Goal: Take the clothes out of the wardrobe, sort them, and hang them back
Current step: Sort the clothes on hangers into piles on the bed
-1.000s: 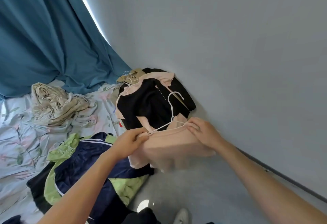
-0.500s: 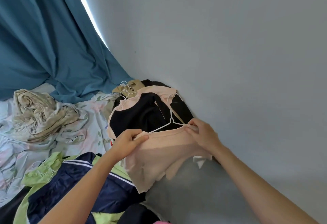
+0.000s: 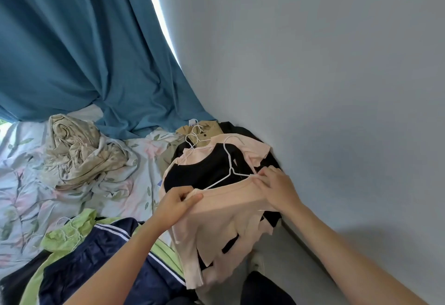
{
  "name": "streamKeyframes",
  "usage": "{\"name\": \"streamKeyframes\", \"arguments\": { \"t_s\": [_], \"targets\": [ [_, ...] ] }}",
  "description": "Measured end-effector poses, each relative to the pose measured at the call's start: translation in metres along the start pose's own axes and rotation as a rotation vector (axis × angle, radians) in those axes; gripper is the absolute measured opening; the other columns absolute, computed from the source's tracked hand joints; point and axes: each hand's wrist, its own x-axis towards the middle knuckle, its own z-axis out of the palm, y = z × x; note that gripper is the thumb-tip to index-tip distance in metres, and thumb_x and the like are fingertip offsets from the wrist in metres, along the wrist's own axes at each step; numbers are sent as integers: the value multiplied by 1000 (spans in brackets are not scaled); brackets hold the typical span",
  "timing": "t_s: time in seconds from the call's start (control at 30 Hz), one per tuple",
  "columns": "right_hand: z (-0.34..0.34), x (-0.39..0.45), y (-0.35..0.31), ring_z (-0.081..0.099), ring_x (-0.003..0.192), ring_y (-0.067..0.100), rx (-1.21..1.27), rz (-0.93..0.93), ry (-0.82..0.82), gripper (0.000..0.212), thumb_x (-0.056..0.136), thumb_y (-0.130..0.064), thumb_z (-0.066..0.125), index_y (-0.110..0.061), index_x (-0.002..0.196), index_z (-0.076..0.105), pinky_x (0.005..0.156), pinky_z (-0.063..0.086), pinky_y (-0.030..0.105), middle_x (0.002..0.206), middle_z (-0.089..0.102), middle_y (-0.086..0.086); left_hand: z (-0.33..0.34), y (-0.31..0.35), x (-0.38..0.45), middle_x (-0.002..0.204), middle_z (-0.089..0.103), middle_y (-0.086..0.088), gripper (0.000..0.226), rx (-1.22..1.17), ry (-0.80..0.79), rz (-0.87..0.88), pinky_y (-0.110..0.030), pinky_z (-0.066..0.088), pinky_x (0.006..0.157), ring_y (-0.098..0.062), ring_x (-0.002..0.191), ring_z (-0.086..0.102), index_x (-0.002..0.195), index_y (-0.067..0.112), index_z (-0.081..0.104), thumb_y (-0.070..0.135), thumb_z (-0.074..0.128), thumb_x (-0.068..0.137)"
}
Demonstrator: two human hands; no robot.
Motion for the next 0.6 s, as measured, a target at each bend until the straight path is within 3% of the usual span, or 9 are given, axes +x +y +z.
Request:
{"name": "streamKeyframes", "arguments": {
  "t_s": [0.13,0.33,0.5,0.6],
  "targets": [
    [18,69,20,58,97,14,24,-52,-86,22,101,-47,57,-26,97,62,87,51,46,102,60,-12,11,-13,41,60,36,7,50,60,109,-101,-35,31,62,-8,57,36,65,24,39,48,67,99],
    [69,185,55,60,92,15,-15,-113,-281,22,99,-57,52,-36,95,54,75,57,46,97,58,-16,28,-48,119,70,55,3,32,217,287,-338,-39,41,63,-17,68,55,86,28,47,51,68,95],
    [138,266,76,60,93,18,-20,-180,-359,21,102,-45,56,-24,103,60,81,53,43,101,62,-7,46,-105,187,71,52,0,37,359,405,-500,-42,37,61,-27,70,50,80,27,33,40,63,98],
    [200,309,90,62,103,28,-53,-227,-347,20,102,-35,57,-20,112,64,87,53,49,110,65,2,52,-150,226,84,51,4,24,506,469,-498,-44,37,70,-27,84,47,84,23,41,28,60,97]
  ]
}}
